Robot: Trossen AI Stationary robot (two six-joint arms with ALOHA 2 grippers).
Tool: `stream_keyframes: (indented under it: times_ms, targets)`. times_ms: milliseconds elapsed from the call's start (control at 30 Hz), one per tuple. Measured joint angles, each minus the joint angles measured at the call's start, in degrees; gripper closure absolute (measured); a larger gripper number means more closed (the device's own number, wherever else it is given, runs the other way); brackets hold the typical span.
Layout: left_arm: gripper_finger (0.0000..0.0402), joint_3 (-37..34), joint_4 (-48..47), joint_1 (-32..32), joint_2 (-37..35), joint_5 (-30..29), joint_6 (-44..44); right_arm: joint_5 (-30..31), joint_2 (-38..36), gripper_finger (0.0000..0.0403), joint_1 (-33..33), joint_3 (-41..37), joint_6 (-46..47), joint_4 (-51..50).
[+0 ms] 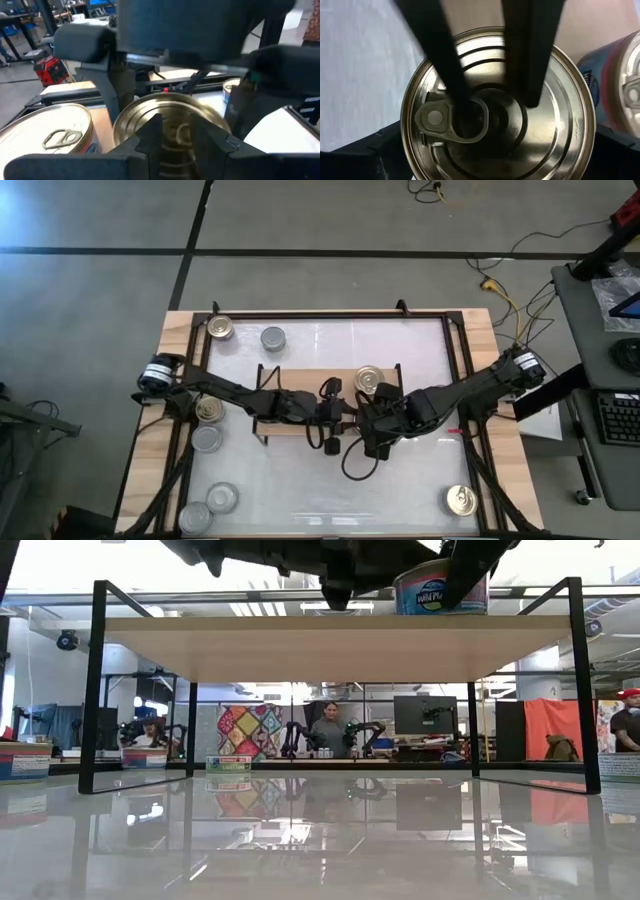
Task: Stack canned seafood by type on shelf
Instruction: Put the blue-pink tuna can on the shelf
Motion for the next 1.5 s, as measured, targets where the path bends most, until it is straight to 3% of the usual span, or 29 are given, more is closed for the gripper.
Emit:
stream_keyframes:
  times_ms: [267,767,1267,1500]
  targets:
    - [0.0318,0.12,0.12,0.30,0.97,0.02,-0.14,0.35,0.02,0.0003,-0.42,-0.06,-0.73,0.60]
    - [0.0318,0.55,-8.08,0.85,0.71,0.21,-3.02,0.50,0.00,0.0003,-0.42,0.01,-3.41,1.86]
    - [0.0318,0.31,-8.15,0.96,0.82,-0.03,-3.36,-6.20,0.00,0.0003,-0.29,0.07,-1.89,-4.70]
    - [0.0318,0.22,-7.83,0.94,0.53,-0.04,-3.17,-6.49,-0.02,0.0003,-0.33,0.28,-0.66,-6.41]
